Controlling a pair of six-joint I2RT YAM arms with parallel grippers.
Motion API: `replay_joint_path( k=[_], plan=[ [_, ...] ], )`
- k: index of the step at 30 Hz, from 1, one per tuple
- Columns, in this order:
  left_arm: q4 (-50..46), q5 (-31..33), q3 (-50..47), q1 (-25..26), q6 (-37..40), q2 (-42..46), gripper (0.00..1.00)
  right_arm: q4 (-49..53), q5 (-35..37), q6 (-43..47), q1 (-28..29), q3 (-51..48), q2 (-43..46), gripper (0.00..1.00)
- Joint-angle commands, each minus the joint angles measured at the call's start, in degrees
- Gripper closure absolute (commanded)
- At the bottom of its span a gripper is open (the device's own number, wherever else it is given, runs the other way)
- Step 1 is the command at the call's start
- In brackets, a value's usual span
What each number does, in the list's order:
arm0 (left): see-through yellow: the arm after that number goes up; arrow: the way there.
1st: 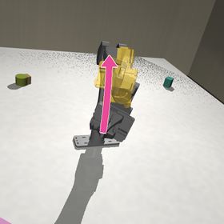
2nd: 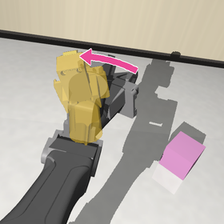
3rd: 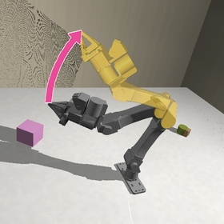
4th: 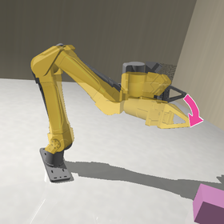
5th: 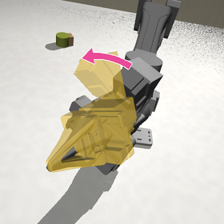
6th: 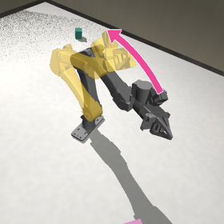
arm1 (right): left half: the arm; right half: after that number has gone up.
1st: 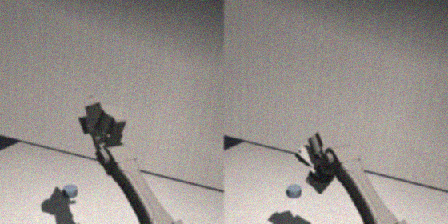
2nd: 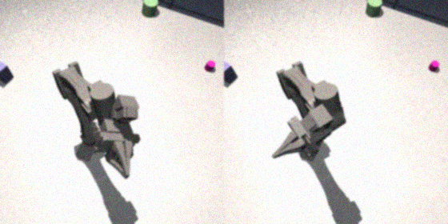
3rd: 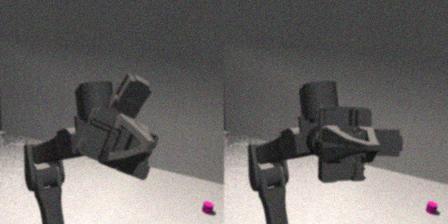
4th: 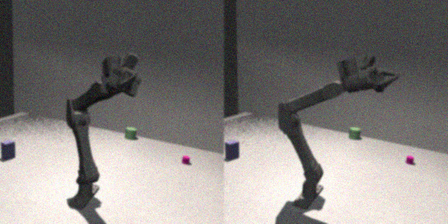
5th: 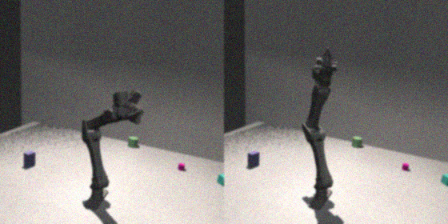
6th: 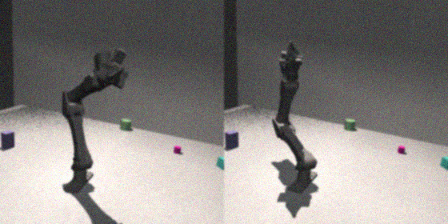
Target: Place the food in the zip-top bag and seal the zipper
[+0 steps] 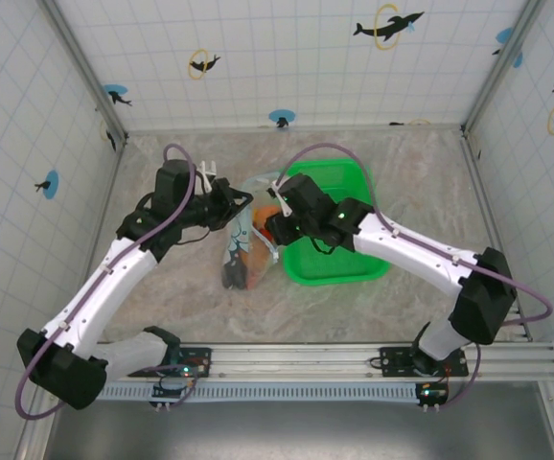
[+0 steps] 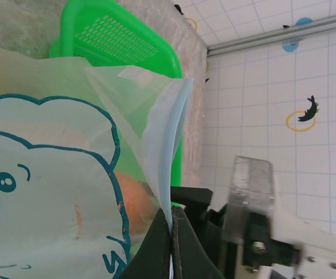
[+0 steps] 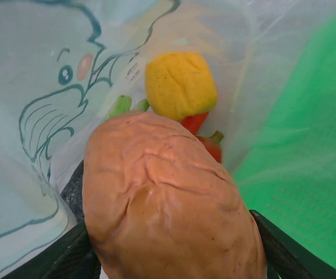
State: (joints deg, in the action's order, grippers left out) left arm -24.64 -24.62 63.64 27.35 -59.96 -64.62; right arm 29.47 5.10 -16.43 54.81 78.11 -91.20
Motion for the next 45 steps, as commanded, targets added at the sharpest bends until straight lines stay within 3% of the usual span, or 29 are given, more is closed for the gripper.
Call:
replay_joint_path(
  k=[1, 7, 12, 17, 27, 38, 42, 45],
  plan=[
    [-0.4, -1.0, 2.8, 0.2, 2.4, -0.1, 1.00, 1.6, -0.7, 1.9, 1.1, 5.3, -3.8, 0.43],
    [-1.0, -1.0, 3.5, 0.2, 3.6, 0.2, 1.00, 4.6, 0.1, 2.6, 1.3, 10.8, -10.2, 0.40],
    [-2.2, 0.1, 3.5, 0.2, 4.5, 0.4, 1.00, 5.7, 0.9, 2.6, 1.3, 12.4, -11.3, 0.20],
    [-1.8, 1.7, 2.2, 0.2, 4.3, 0.8, 1.00, 4.7, 2.0, 3.2, 1.1, 11.1, -8.7, 0.12],
    [-3.2, 4.5, 1.4, 0.2, 6.8, 2.1, 1.00, -2.1, 1.8, 1.6, -1.1, 5.2, 4.2, 0.21],
    [-3.6, 13.6, -0.9, 0.2, 8.5, 8.2, 1.00, -4.0, -3.2, -6.2, -14.1, -12.6, 20.4, 0.30],
    [-3.6, 18.1, -1.4, 0.2, 9.2, 10.4, 1.00, -1.0, -5.2, -5.2, -14.1, -19.4, 22.9, 0.38],
    [-3.8, 20.9, -1.3, 0.2, 9.7, 11.5, 1.00, 0.2, -9.6, -4.7, -10.8, -22.4, 22.4, 0.41]
  ],
)
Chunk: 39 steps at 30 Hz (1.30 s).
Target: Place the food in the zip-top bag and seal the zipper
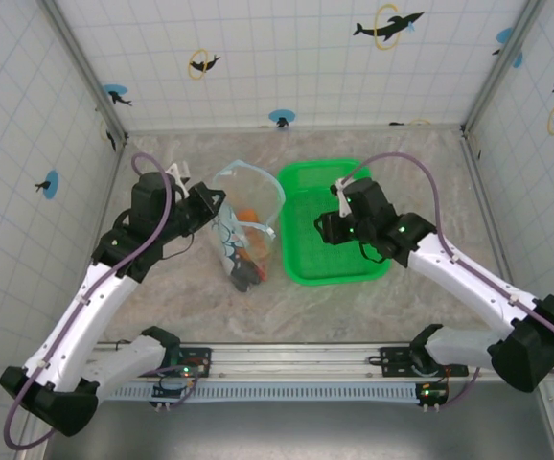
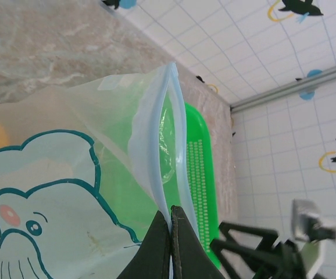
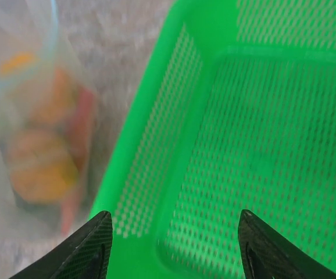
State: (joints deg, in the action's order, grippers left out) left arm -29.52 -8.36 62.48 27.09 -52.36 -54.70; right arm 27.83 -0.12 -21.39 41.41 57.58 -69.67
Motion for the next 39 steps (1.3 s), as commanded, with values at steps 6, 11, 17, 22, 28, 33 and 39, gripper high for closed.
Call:
replay_joint_path(
  k=[6, 11, 17, 22, 28, 33, 39],
  plan=[
    [1.4, 6.3, -0.6, 0.5, 2.3, 2.4, 1.00, 3.4, 0.9, 1.4, 13.7, -1.5, -5.1, 0.24],
    [1.2, 5.2, -1.6, 0.5, 2.2, 2.7, 1.00, -0.7, 8.0, -0.9, 16.6, -1.4, -11.4, 0.11],
    [1.1, 4.5, -2.4, 0.5, 2.1, 3.5, 1.00, -0.9, 15.3, -2.0, 16.3, 4.1, -20.1, 0.08],
    [0.7, 2.9, -2.3, 0.5, 2.9, 3.2, 1.00, 6.9, 33.1, 3.4, 15.9, 8.2, -26.8, 0.10],
    [3.0, -2.0, -3.6, 0.5, 2.9, 1.5, 1.00, 8.2, 40.5, 1.0, 5.2, 9.0, -28.4, 0.11],
    [5.1, -9.0, -4.4, 0.5, 2.6, -2.3, 1.00, 0.6, 36.6, 4.0, 8.1, 8.8, -20.4, 0.07],
    [15.3, -13.0, -15.3, 0.9, -6.3, -1.9, 1.00, -4.9, 24.2, 5.2, 8.4, 5.8, -10.1, 0.10]
  ],
)
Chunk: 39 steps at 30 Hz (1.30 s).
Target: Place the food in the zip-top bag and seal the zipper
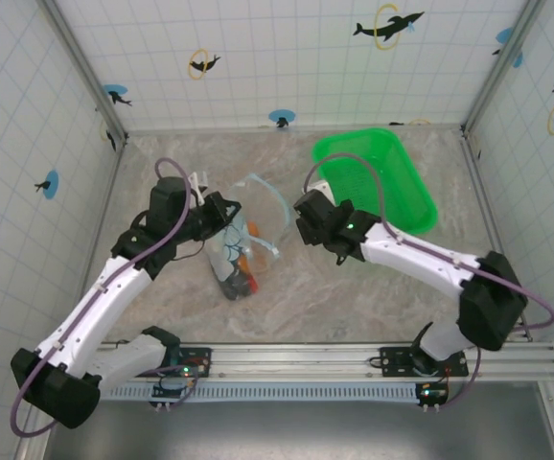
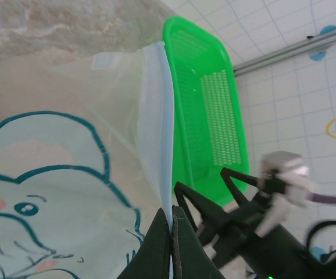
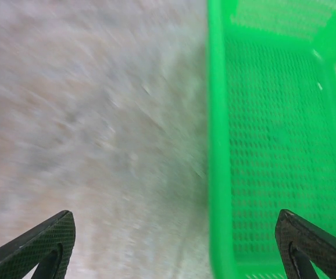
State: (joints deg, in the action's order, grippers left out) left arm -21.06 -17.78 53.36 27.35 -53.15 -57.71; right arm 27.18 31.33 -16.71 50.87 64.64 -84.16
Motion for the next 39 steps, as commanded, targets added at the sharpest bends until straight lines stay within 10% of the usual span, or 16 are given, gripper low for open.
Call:
replay_joint_path(
  k=[1, 11, 29, 35, 39],
  plan=[
    [10.0, -3.3, -8.9, 0.9, -7.5, 1.9, 1.00, -5.6, -10.5, 0.5, -1.2, -2.7, 5.9, 0.12],
    [31.2, 6.6, -27.8, 6.0, -15.3, 10.3, 1.00, -11.4, -37.1, 3.7, 0.8, -11.2, 14.2, 0.19],
    [19.3, 2.9, -16.3, 9.9, -0.4, 4.0, 1.00, -5.6, -50.0, 17.5, 2.6, -4.5, 5.0, 0.35],
    [13.8, 2.4, -10.3, 9.9, 4.7, -1.0, 0.99, -6.1, -56.3, 17.2, 2.7, -0.4, 0.2, 0.84],
    [9.5, 6.4, -5.0, 9.9, 10.3, -0.6, 0.64, -8.9, -56.0, 11.6, 1.8, 1.4, 0.6, 1.00]
  ],
)
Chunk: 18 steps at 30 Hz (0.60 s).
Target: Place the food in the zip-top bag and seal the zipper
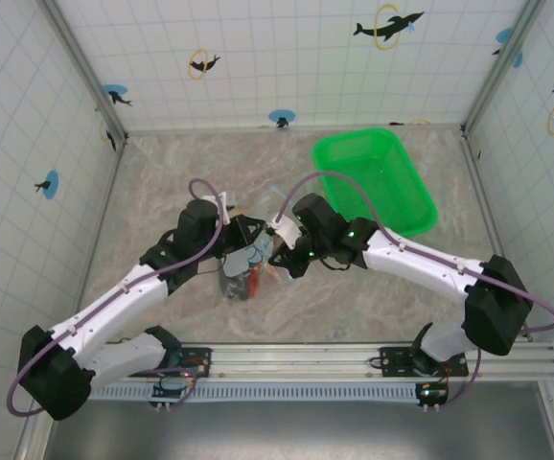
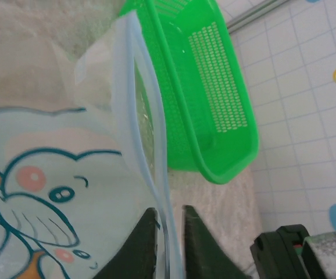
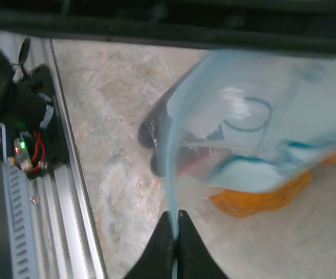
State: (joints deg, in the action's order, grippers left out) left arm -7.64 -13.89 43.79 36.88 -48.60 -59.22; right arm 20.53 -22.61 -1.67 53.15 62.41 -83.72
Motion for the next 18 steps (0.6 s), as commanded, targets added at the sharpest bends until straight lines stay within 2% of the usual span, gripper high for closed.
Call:
replay_joint_path(
  k=[1, 3, 6, 11, 14, 18],
  plan=[
    [-5.5, 3.2, 6.6, 0.4, 8.3, 1.3, 0.58, -2.9, -1.0, -6.3, -1.1, 4.3, 0.2, 1.00],
    [-9.0, 5.2, 10.2, 0.4, 12.4, 1.9, 0.46, -4.1, 1.9, -14.2, -3.3, 6.2, -0.3, 1.00],
    [-9.8, 6.6, 11.7, 0.5, 17.9, 4.5, 0.39, -4.3, 2.7, -26.2, -5.1, 10.6, -2.3, 1.00],
    [-7.2, 5.4, 11.0, 0.4, 26.2, 9.5, 0.38, -4.6, 10.1, -43.8, -5.3, 17.1, -2.9, 1.00],
    [-6.7, 6.7, 10.0, 0.5, 31.3, 11.6, 0.39, -1.6, 13.5, -50.0, -5.2, 22.2, -4.2, 1.00],
    [-4.8, 7.6, 7.8, 0.7, 36.8, 13.0, 0.37, 0.9, 16.8, -56.1, -5.2, 25.1, -4.5, 1.00]
  ],
)
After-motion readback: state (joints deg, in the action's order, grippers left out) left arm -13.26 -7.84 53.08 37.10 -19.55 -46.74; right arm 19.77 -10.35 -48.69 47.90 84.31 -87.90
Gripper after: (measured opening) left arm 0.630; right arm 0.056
